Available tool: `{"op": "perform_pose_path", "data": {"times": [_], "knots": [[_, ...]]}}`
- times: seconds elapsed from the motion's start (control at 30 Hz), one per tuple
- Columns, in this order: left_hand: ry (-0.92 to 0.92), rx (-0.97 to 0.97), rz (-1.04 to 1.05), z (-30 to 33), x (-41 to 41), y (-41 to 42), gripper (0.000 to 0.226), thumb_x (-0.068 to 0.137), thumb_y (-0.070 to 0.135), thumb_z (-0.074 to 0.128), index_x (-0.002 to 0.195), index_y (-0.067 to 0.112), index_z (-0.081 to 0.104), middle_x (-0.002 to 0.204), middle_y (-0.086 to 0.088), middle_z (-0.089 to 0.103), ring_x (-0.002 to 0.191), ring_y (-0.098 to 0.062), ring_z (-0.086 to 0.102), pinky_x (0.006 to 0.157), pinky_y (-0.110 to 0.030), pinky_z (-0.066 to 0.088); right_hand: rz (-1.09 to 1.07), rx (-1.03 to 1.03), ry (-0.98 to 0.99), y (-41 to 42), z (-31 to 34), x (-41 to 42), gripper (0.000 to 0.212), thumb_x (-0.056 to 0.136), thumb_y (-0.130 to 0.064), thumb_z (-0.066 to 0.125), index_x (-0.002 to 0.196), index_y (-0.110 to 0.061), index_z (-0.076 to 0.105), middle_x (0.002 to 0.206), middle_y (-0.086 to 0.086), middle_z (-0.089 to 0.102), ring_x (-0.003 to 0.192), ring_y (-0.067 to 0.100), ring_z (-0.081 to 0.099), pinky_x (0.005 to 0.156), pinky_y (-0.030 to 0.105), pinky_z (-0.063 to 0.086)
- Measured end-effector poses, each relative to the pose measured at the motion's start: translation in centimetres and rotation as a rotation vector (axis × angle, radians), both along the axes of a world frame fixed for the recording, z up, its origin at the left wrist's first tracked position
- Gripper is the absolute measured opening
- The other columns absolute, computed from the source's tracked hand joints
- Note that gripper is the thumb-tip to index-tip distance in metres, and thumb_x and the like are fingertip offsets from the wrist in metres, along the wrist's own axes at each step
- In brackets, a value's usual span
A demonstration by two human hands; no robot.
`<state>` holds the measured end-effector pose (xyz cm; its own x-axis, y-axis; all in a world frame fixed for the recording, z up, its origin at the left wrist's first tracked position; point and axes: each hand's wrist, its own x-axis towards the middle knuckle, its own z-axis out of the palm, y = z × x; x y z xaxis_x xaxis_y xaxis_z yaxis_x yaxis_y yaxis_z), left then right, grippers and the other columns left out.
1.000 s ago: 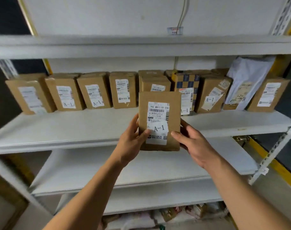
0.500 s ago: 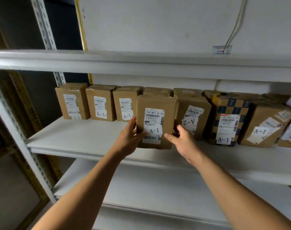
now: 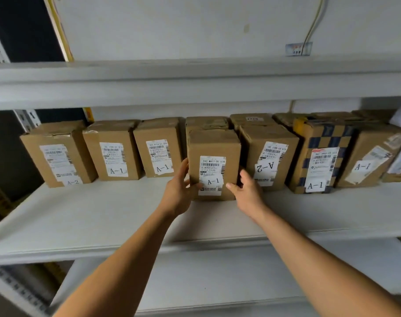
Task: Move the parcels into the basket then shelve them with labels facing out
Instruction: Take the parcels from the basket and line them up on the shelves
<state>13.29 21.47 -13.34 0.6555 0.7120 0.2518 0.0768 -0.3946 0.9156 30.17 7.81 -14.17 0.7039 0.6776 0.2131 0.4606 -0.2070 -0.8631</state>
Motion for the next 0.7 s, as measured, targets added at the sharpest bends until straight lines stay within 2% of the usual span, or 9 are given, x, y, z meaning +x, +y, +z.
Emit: {"op": "perform_pose_path", "data": {"times": [0.1, 0.17, 0.33, 0.47, 0.57, 0.63, 0.7], "knots": [[0.003, 0.016, -0.009, -0.2, 0.4, 0.7, 0.079, 0.094, -0.002, 0.071, 0.153, 0.042, 0.043, 0.135, 0.014, 0.070, 0.122, -0.014, 0.070, 0.104, -0.048, 0.058, -0.036, 0.000, -0.048, 0.9, -0.8, 0.0, 0.031, 0.098, -0.016, 0.071, 0.127, -0.017, 0.061, 0.121, 0.004, 0.075, 0.109, 0.026, 0.069, 0.097, 0.041, 0.056], [0.001, 0.028, -0.007, -0.2, 0.7, 0.9, 0.078, 0.094, -0.002, 0.071, 0.153, 0.040, 0.043, 0.138, 0.012, 0.069, 0.124, -0.015, 0.069, 0.104, -0.049, 0.058, -0.048, 0.006, -0.059, 1.1, -0.7, -0.2, 0.034, 0.099, -0.017, 0.069, 0.131, -0.018, 0.060, 0.123, 0.005, 0.075, 0.110, 0.027, 0.069, 0.096, 0.040, 0.055], [0.017, 0.063, 0.016, -0.4, 0.9, 1.2, 0.077, 0.094, 0.004, 0.072, 0.153, 0.043, 0.041, 0.137, 0.014, 0.068, 0.123, -0.009, 0.068, 0.103, -0.044, 0.059, -0.072, -0.020, -0.062, 1.7, -0.8, -0.2, 0.026, 0.101, -0.015, 0.065, 0.126, -0.011, 0.058, 0.123, 0.011, 0.073, 0.112, 0.031, 0.067, 0.090, 0.035, 0.051], [0.035, 0.081, 0.035, -0.6, 0.9, 1.1, 0.079, 0.096, 0.010, 0.073, 0.156, 0.045, 0.036, 0.141, 0.012, 0.066, 0.129, -0.017, 0.065, 0.103, -0.046, 0.059, -0.063, -0.028, -0.044, 1.7, -0.7, -0.2, 0.036, 0.103, -0.016, 0.063, 0.138, -0.015, 0.055, 0.130, 0.007, 0.071, 0.119, 0.028, 0.066, 0.096, 0.033, 0.050], [0.044, 0.074, 0.054, -0.4, 0.9, 0.7, 0.077, 0.097, 0.012, 0.073, 0.157, 0.042, 0.036, 0.143, 0.010, 0.065, 0.131, -0.020, 0.064, 0.101, -0.046, 0.060, -0.044, -0.037, -0.029, 1.6, -0.7, -0.2, 0.042, 0.103, -0.022, 0.063, 0.143, -0.018, 0.051, 0.136, 0.006, 0.068, 0.124, 0.028, 0.064, 0.103, 0.038, 0.052], [0.050, 0.068, 0.076, -0.2, 0.6, 0.1, 0.071, 0.098, 0.015, 0.073, 0.156, 0.038, 0.038, 0.147, 0.008, 0.063, 0.134, -0.023, 0.062, 0.103, -0.047, 0.059, -0.029, -0.049, 0.002, 1.1, -0.4, -0.3, 0.056, 0.103, -0.028, 0.065, 0.155, -0.021, 0.043, 0.147, 0.007, 0.061, 0.131, 0.028, 0.060, 0.109, 0.044, 0.050], [0.050, 0.067, 0.132, 0.0, 0.1, -0.9, 0.064, 0.100, 0.022, 0.072, 0.155, 0.034, 0.041, 0.152, 0.005, 0.059, 0.134, -0.027, 0.061, 0.107, -0.050, 0.055, 0.028, -0.030, 0.092, 0.0, 0.1, -0.5, 0.070, 0.104, -0.028, 0.066, 0.164, -0.022, 0.031, 0.160, 0.009, 0.048, 0.141, 0.027, 0.053, 0.116, 0.043, 0.044]]}}
